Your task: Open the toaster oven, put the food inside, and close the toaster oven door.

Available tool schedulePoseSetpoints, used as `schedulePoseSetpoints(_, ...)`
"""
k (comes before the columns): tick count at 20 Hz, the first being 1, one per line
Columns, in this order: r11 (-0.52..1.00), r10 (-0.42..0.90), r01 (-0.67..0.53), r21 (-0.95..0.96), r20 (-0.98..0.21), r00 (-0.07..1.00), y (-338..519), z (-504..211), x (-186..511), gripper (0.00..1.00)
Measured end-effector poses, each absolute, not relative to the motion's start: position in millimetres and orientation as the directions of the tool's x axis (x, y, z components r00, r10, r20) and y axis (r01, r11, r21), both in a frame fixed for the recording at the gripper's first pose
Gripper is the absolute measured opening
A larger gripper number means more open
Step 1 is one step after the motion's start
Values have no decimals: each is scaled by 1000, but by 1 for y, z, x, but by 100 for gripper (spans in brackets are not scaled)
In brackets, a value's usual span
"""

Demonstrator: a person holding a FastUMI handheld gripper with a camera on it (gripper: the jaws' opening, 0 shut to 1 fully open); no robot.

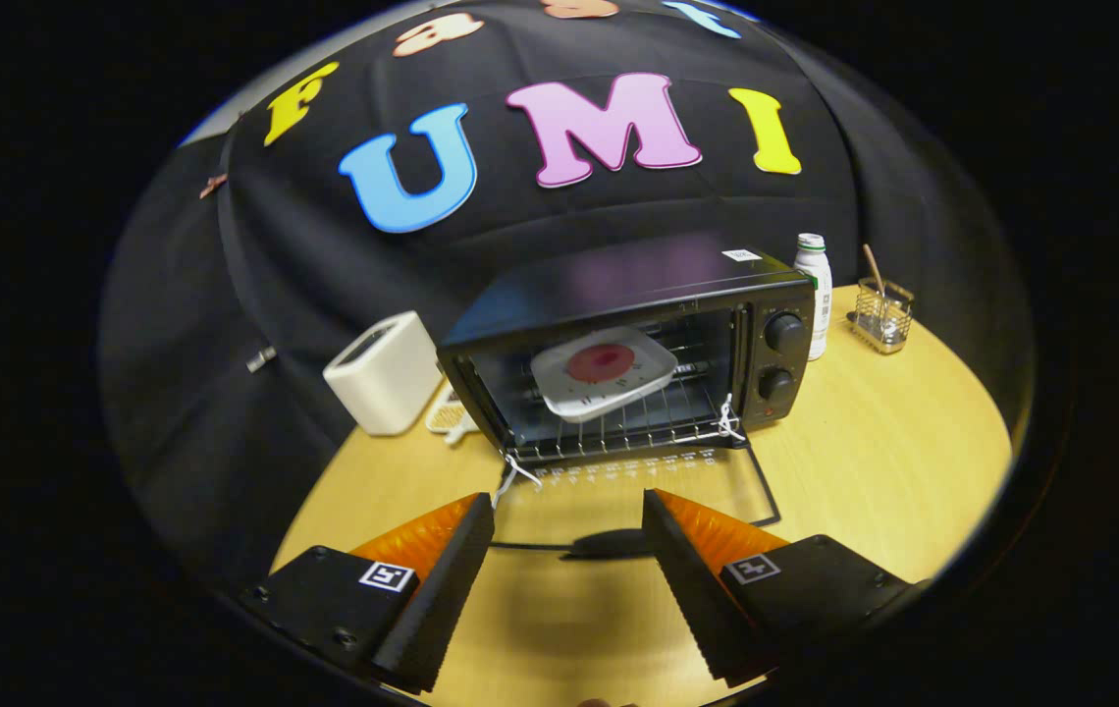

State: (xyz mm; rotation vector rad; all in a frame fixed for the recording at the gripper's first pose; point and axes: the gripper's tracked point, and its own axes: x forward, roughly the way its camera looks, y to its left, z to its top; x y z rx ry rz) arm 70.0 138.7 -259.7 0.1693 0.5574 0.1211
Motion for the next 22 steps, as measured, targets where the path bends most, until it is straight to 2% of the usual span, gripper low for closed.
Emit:
schedulePoseSetpoints(3, 997, 74, -69, 30, -563, 823, 123, -287, 56, 99)
schedulePoseSetpoints(8, 990, -27, -70, -119, -665, 747, 94, -335, 37, 100)
schedulePoseSetpoints(13, 998, -42, -9, -65, -741, 670, 92, -376, 46, 100)
schedulePoseSetpoints(22, 998, -35, 59, 2, -778, 628, 107, -395, 73, 98)
